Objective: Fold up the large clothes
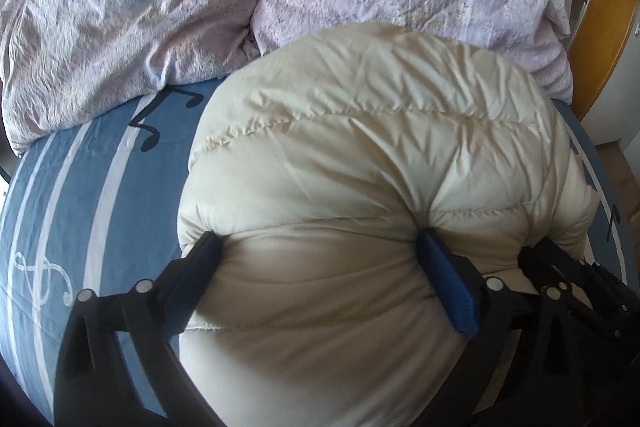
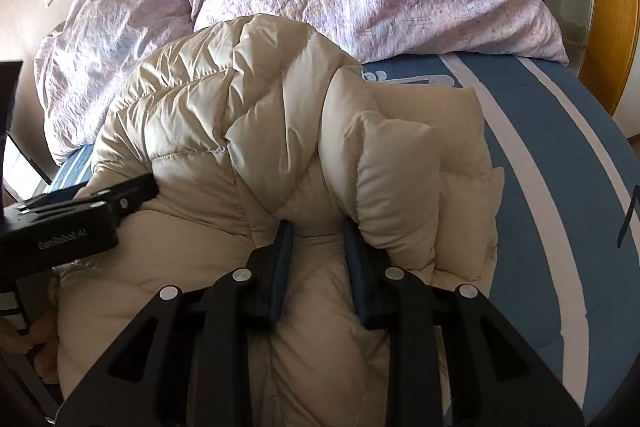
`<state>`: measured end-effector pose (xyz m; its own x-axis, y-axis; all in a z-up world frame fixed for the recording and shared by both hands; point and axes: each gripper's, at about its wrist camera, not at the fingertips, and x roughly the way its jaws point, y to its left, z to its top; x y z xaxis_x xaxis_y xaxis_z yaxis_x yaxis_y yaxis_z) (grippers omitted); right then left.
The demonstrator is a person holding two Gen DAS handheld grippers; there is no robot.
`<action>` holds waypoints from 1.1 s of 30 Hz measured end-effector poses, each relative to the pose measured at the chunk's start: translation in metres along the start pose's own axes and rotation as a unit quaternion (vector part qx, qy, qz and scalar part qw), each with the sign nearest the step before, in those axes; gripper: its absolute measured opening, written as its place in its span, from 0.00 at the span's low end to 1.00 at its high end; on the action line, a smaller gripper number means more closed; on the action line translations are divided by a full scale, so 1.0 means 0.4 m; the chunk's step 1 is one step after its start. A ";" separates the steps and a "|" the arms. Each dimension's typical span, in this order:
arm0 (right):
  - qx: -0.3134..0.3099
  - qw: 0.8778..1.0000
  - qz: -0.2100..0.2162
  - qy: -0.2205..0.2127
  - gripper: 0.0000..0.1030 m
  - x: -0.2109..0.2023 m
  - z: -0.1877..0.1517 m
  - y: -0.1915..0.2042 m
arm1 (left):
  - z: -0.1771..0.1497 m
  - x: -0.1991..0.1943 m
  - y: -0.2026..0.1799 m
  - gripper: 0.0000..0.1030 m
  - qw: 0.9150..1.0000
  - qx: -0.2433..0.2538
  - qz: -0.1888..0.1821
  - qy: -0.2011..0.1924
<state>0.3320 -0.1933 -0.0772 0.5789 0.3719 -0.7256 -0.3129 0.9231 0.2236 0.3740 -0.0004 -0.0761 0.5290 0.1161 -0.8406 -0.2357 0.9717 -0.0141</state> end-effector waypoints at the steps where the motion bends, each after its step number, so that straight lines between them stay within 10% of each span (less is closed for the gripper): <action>1: 0.000 1.000 0.002 -0.001 0.27 0.000 -0.001 -0.001 | -0.004 0.005 0.000 0.98 1.000 0.000 0.001 -0.002; 17: -0.004 1.000 0.002 0.011 0.28 -0.015 0.019 0.003 | -0.026 0.021 -0.017 0.98 0.999 0.011 0.025 -0.016; 23: 0.024 0.997 0.033 -0.059 0.31 -0.102 0.093 0.033 | -0.026 0.020 -0.015 0.98 1.000 0.010 0.025 -0.015; 33: 0.021 0.999 -0.041 -0.022 0.41 0.022 0.044 0.030 | -0.032 0.017 -0.012 0.98 1.000 0.008 0.010 -0.022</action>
<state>0.3468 -0.1772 -0.0695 0.6335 0.2986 -0.7138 -0.2320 0.9534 0.1929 0.3682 -0.0068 -0.0888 0.5598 0.1441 -0.8160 -0.2339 0.9722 0.0112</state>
